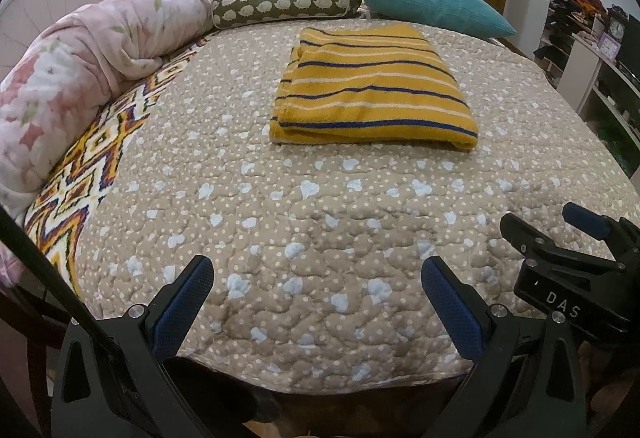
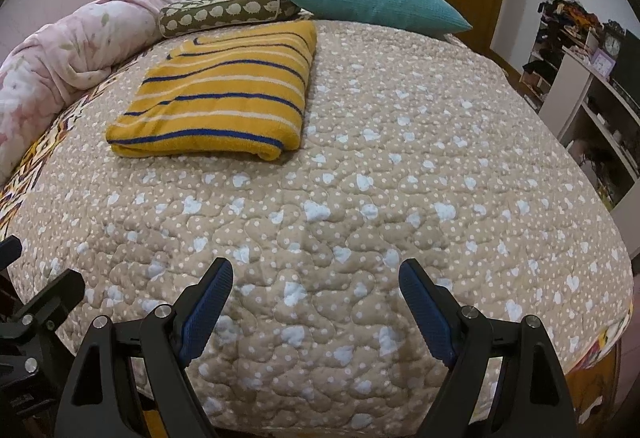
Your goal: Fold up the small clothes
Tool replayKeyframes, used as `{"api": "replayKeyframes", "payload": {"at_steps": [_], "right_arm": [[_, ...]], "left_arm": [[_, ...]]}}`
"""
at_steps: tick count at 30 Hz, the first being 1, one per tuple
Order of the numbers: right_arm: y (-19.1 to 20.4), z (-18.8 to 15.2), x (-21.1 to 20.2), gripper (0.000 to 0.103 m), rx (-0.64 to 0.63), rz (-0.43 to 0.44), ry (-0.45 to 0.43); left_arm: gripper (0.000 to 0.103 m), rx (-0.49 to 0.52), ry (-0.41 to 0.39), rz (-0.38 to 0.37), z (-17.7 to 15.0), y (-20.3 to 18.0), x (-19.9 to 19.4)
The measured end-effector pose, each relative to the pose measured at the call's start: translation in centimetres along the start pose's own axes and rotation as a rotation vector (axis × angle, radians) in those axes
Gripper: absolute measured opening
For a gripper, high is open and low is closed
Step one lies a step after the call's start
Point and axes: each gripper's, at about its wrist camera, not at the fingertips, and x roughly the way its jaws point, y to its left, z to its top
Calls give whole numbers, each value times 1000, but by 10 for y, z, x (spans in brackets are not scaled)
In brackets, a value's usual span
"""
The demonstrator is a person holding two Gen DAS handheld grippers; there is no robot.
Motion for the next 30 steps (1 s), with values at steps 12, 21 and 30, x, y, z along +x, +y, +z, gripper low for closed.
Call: {"api": "replayKeyframes", "payload": {"at_steps": [12,21,30], "right_arm": [[12,21,18,88,-58,10,8],[16,48,30,88,-73,23,-8],[15,60,39,88,-75,35,-14]], "left_arm": [[103,-32,36,3,16,13,21],[103,-60,81,-8,39,22,47],[103,-43,53,17,59,20,56]]}}
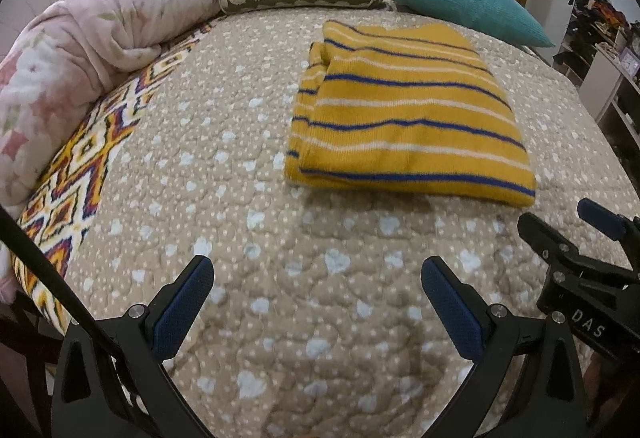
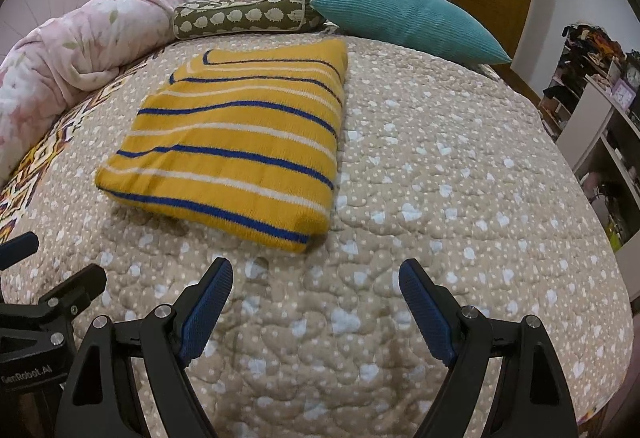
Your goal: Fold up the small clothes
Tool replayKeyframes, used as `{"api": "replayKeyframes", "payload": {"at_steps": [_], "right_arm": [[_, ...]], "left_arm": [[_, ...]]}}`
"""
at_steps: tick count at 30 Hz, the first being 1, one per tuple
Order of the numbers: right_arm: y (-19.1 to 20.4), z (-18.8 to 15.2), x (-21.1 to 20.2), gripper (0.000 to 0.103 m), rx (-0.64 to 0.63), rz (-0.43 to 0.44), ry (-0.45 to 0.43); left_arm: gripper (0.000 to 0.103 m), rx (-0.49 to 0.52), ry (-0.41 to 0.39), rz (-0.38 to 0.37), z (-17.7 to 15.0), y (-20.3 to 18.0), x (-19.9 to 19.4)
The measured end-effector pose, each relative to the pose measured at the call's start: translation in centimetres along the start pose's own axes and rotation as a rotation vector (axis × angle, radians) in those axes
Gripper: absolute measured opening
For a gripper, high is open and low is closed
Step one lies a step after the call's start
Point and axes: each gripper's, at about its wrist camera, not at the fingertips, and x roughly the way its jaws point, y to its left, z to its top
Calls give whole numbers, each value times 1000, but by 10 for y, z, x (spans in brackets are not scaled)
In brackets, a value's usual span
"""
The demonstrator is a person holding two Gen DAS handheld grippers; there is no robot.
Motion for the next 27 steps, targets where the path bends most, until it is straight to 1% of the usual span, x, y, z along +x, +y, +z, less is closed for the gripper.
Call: {"api": "replayKeyframes", "payload": {"at_steps": [4,9,16,27], "right_arm": [[-2,2,3,89,3,3,0],[-4,2,8,89,8,5,2],[-9,-1,10,89,11,2,5],[-4,-6,4,89,-1,9,-1]], "left_arm": [[103,7,-24,10,5,-3,-2],[103,28,-34,30,5,-10,-4],[103,26,-23,24,4,-14,-3],[103,16,-45,15,-3,-10,-11]]}}
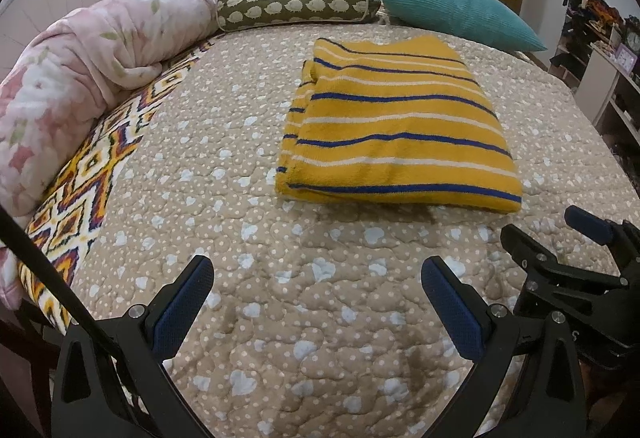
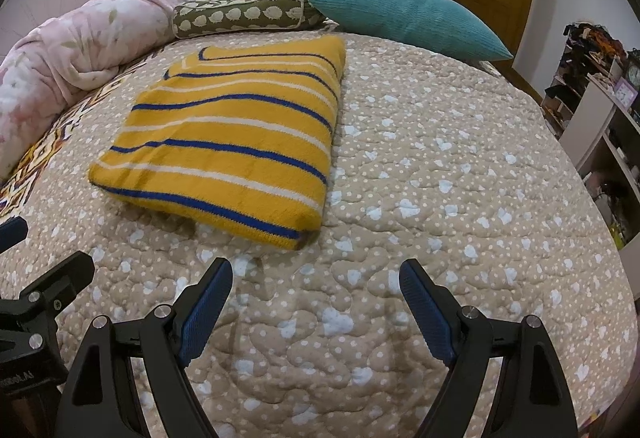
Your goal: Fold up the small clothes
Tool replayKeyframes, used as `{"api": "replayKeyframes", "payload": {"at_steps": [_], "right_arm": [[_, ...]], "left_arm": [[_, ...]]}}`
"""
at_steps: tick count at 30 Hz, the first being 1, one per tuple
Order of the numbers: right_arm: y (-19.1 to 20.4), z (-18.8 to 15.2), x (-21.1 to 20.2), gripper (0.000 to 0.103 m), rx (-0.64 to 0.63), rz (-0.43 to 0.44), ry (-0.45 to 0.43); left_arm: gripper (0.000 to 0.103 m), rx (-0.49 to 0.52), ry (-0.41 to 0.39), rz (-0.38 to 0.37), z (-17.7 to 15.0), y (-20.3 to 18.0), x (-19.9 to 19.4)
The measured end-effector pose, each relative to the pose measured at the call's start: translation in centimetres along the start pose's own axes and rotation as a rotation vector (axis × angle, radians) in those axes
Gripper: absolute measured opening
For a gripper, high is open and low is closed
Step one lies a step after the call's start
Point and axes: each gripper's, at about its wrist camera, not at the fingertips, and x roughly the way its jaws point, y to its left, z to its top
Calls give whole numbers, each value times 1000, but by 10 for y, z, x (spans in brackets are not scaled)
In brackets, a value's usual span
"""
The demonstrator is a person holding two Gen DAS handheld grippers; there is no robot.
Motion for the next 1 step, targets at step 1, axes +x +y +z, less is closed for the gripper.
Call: {"api": "replayKeyframes", "payload": {"at_steps": [1], "right_arm": [[1,-1,-1,89,-2,1,1]], "left_arm": [[103,-5,0,0,0,2,0]]}}
